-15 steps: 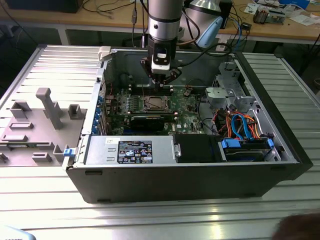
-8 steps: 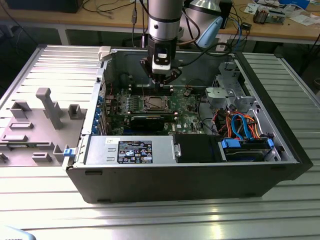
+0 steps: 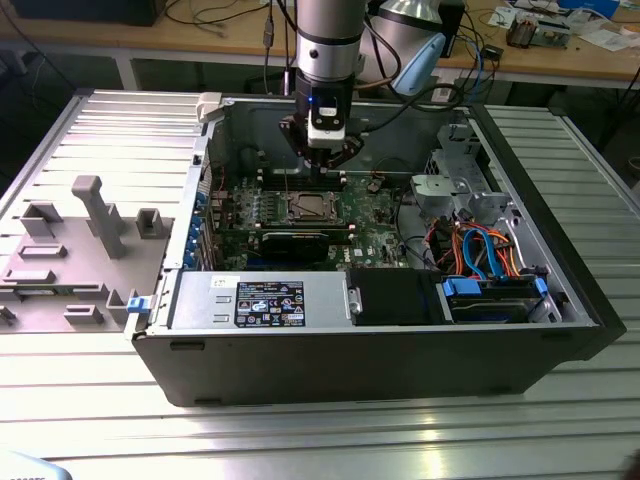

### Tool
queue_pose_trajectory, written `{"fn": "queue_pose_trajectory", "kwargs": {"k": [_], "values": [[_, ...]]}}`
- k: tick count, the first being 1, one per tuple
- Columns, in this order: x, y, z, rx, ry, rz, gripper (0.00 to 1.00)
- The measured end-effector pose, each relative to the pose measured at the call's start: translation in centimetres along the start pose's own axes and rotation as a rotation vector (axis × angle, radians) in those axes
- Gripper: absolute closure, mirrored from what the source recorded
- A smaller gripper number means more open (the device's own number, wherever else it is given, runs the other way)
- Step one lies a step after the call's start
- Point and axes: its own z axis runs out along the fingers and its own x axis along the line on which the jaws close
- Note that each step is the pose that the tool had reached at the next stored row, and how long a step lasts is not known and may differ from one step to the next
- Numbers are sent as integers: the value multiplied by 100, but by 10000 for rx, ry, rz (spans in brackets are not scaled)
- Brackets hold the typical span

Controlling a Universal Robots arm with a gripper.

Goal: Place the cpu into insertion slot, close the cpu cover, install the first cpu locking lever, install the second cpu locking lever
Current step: 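Install the first cpu locking lever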

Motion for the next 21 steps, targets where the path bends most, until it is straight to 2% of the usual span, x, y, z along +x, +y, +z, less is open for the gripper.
{"fn": "queue_pose_trajectory", "kwargs": {"k": [8,21], "values": [[0,0,0,-6,-7,-689,89],[0,0,0,-12,-14,-1392,89]]}}
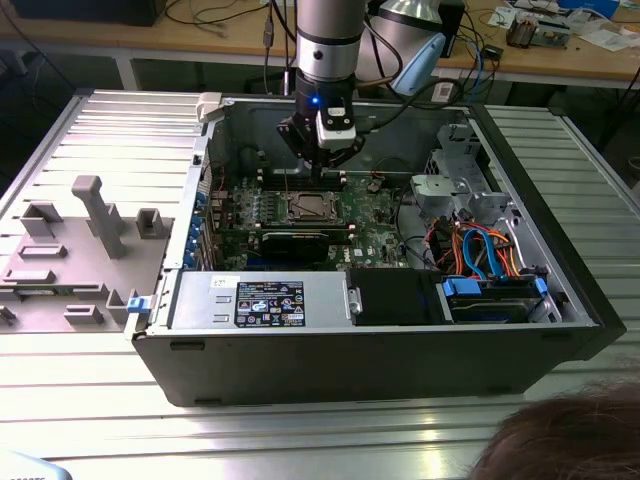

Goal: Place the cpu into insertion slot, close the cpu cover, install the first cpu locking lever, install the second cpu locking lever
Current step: 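Install the first cpu locking lever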

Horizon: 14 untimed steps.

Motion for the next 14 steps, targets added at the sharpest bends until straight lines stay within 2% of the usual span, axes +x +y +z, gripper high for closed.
{"fn": "queue_pose_trajectory", "kwargs": {"k": [14], "values": [[0,0,0,-6,-7,-661,89]]}}
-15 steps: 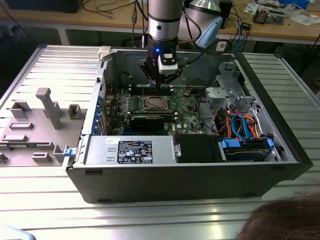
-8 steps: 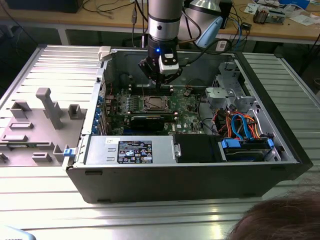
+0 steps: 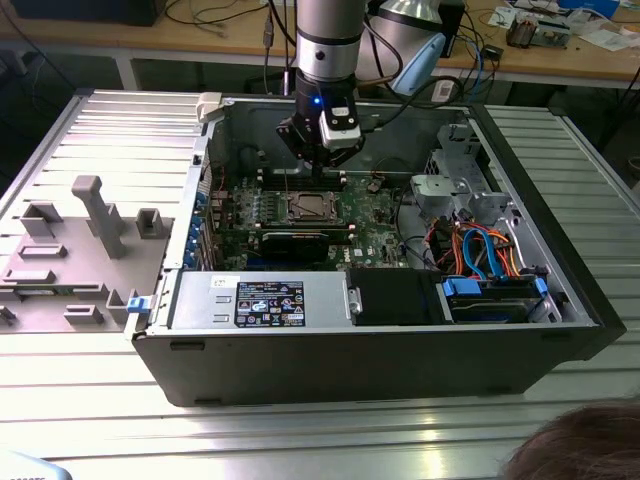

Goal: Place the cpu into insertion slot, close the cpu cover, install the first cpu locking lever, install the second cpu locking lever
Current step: 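Install the first cpu locking lever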

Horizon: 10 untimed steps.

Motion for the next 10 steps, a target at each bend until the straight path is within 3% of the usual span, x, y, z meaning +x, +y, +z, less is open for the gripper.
{"fn": "queue_pose_trajectory", "kwargs": {"k": [10], "values": [[0,0,0,-5,-6,-568,89]]}}
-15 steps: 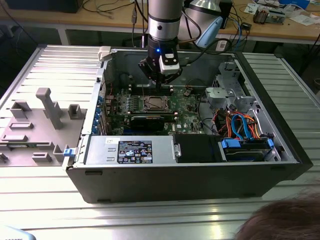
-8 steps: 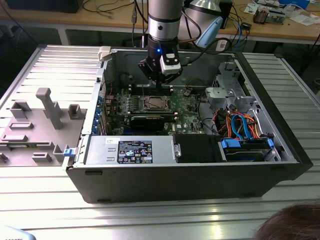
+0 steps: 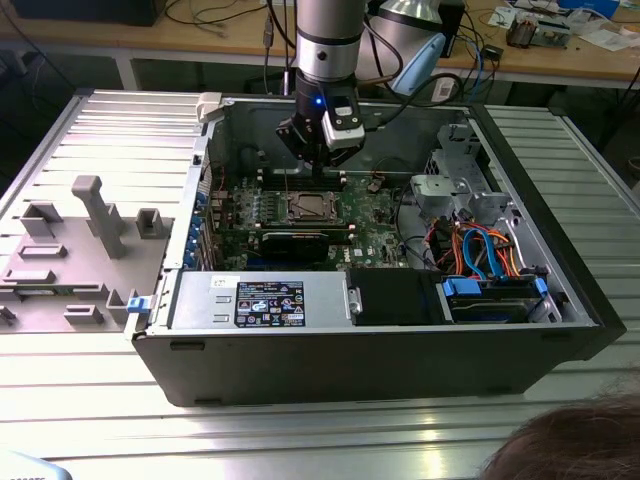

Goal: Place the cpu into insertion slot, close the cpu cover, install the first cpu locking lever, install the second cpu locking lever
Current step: 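Install the first cpu locking lever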

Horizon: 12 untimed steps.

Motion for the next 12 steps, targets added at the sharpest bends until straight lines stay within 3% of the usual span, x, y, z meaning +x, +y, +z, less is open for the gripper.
{"fn": "queue_pose_trajectory", "kwargs": {"k": [12], "values": [[0,0,0,-4,-5,-515,89]]}}
